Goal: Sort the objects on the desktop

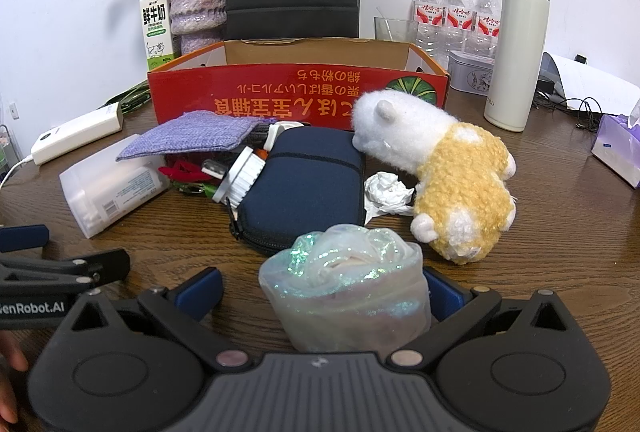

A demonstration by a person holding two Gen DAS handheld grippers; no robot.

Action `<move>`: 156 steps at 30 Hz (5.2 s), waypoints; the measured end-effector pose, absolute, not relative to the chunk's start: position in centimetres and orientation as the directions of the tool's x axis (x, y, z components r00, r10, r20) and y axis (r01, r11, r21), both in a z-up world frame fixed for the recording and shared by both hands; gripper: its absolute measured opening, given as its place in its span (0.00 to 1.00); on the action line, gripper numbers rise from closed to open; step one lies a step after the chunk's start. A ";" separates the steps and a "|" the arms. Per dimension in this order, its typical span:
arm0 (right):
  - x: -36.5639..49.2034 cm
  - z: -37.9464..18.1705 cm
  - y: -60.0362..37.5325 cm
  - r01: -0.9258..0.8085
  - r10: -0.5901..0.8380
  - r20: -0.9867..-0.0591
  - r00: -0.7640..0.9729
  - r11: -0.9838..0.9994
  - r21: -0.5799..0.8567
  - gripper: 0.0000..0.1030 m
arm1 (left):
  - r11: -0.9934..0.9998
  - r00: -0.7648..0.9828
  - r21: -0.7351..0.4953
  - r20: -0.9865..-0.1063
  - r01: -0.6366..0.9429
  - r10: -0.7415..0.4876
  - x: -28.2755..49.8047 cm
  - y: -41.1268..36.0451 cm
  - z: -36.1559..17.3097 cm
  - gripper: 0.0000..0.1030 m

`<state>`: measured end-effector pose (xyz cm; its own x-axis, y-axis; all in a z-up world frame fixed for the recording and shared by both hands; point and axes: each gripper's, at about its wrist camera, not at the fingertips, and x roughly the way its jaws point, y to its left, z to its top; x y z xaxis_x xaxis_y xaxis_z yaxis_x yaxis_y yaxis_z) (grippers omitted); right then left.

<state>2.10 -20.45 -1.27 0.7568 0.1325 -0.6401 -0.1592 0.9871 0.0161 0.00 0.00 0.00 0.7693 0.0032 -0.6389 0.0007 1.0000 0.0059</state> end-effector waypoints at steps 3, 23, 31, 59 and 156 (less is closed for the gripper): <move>2.1 -1.3 -20.4 -0.159 0.132 -0.640 0.757 0.987 0.016 1.00 | 1.000 0.769 0.006 -0.639 0.001 0.003 0.0 0.0 0.0 1.00; 2.1 -1.3 -20.4 -0.159 0.133 -0.640 0.757 0.987 0.017 1.00 | 1.000 0.769 0.006 -0.639 0.001 0.003 0.0 0.0 0.0 1.00; 2.1 -1.3 -20.4 -0.159 0.133 -0.640 0.757 0.987 0.017 1.00 | 1.000 0.769 0.006 -0.639 0.001 0.003 0.0 0.0 0.0 1.00; 2.1 -1.3 -20.4 -0.159 0.133 -0.640 0.757 0.987 0.017 1.00 | 1.000 0.770 0.006 -0.639 0.001 0.003 0.0 0.0 0.0 1.00; 38.0 4.5 -21.0 -0.096 -0.005 -0.756 0.655 0.991 -0.090 0.79 | 0.956 0.689 0.096 -0.713 0.276 -0.128 33.6 -0.3 8.7 0.61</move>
<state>38.05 -20.99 4.48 0.6547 -0.0051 -0.7559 -0.0964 0.9912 -0.0902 33.63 -0.29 8.74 0.6893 -0.1277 -0.7132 0.2760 0.9564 0.0955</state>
